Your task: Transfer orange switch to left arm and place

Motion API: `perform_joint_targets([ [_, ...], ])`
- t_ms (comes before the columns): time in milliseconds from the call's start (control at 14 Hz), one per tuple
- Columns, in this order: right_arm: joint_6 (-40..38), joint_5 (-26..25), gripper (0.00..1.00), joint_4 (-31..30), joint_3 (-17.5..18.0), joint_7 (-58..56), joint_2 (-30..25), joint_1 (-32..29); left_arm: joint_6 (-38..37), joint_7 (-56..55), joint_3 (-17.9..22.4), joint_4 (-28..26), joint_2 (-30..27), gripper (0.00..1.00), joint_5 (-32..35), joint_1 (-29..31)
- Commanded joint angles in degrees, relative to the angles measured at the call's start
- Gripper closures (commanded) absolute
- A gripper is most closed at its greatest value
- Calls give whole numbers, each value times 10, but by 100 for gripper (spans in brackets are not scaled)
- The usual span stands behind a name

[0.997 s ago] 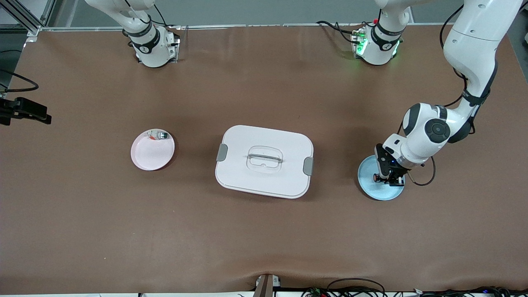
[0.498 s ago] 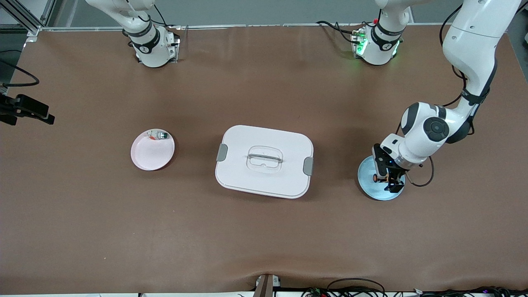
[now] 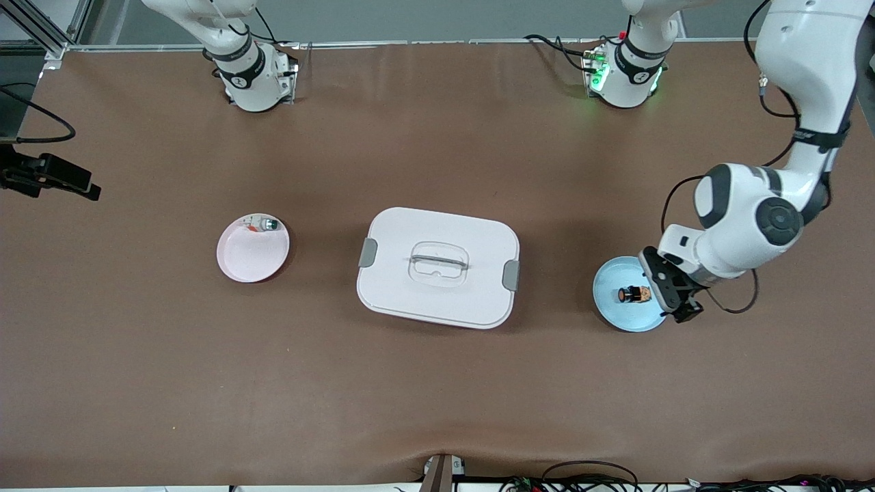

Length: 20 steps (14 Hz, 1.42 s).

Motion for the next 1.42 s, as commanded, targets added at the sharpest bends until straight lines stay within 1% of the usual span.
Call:
perform_joint_targets([
  [0, 1, -6, 0, -22, 4, 9, -17, -3, -136, -80, -10, 86, -13, 0, -13, 7],
  [142, 0, -6, 0, -22, 5, 9, -18, -2, -217, -173, -10, 131, -29, 0, -19, 3],
  [285, 1, -6, 0, -21, 5, 8, -19, 8, -269, -285, -16, 162, -46, 0, -20, 3],
  [498, 0, -7, 0, -23, 5, 9, -25, 32, -360, -415, -19, 232, -49, 0, -24, 2],
  [641, 1, -8, 0, -23, 5, 8, -25, 36, -403, -518, -19, 234, -70, 0, -24, 6],
  [854, 0, -10, 0, -25, 3, 8, -25, 33, -415, -634, -18, 234, -95, 0, -21, 6],
  [1068, 0, -10, 0, -28, 2, 2, -26, 32, -451, -696, -14, 238, -119, 0, -15, 6],
  [1210, 0, -10, 0, -28, 2, 2, -26, 32, -455, -745, -17, 238, -131, 0, -15, 6],
  [1353, 0, -10, 0, -28, 2, 2, -26, 32, -455, -747, -13, 239, -149, 0, -14, 2],
])
